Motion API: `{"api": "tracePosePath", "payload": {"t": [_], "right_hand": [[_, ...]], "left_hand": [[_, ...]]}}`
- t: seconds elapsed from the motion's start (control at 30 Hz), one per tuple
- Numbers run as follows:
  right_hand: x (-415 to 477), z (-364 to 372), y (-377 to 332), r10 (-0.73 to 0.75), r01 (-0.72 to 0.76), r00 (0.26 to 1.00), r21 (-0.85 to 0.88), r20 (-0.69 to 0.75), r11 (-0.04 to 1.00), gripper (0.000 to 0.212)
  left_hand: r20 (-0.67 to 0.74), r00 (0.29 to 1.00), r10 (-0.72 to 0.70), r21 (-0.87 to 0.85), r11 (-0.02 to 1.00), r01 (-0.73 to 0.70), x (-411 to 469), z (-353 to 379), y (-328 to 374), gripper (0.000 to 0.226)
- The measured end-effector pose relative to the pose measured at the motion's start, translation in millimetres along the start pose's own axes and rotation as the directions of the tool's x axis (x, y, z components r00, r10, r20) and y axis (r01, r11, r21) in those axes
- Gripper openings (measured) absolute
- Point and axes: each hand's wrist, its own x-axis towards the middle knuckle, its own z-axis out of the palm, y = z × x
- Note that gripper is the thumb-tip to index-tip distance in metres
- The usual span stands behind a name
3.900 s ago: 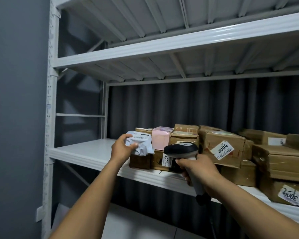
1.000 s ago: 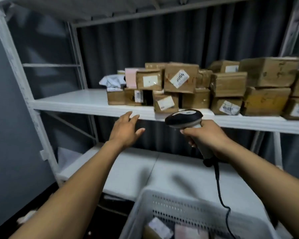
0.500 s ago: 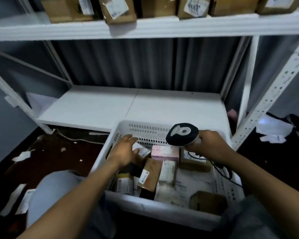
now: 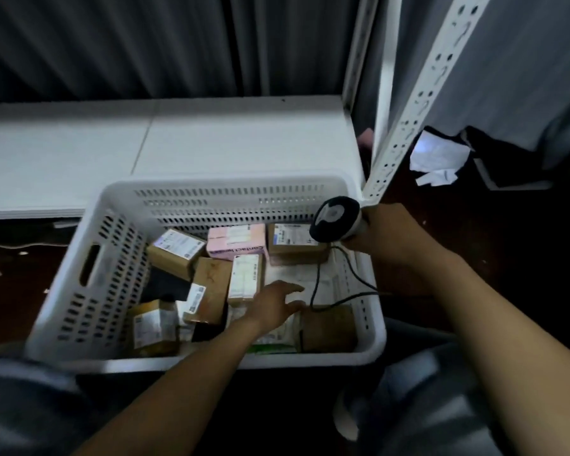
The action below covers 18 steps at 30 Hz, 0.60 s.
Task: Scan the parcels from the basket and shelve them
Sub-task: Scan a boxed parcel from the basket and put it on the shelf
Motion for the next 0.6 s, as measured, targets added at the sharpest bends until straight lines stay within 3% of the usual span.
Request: {"api": "tracePosePath", "payload": {"t": [0.17, 0.3, 0.4, 0.53, 0.6], "right_hand": [[3.4, -11.5, 19.8, -0.068, 0.062, 0.995, -0.076, -0.078, 0.995, 0.026], [1.1, -14.7, 30.5, -0.075, 0.068, 0.994, -0.095, -0.079, 0.993, 0.024], [0.3, -14.0, 31.7, -0.070, 0.066, 0.997, -0.109, -0.028, 0.992, 0.025], [3.0, -12.9, 24.4, -0.107, 0.106, 0.994, -0.119, -0.001, 0.987, 0.027], [4.2, -11.7, 19.7, -0.114, 0.115, 0.993, -0.118, 0.013, 0.986, 0.025]], "left_hand": [[0.073, 0.988, -0.133, -0.014, 0.991, 0.135, 19.0, 27.8, 0.3, 0.049], [0.163, 0.979, -0.120, 0.016, 0.993, 0.119, 21.5, 36.1, -6.2, 0.059], [0.151, 0.983, -0.108, -0.050, 0.992, 0.116, 22.5, 34.9, -13.3, 0.071], [-0.012, 0.995, -0.095, 0.013, 0.995, 0.095, 23.2, 31.0, -34.9, 0.061], [-0.026, 0.998, -0.052, 0.010, 0.999, 0.053, 21.9, 29.4, -42.6, 0.062]]}}
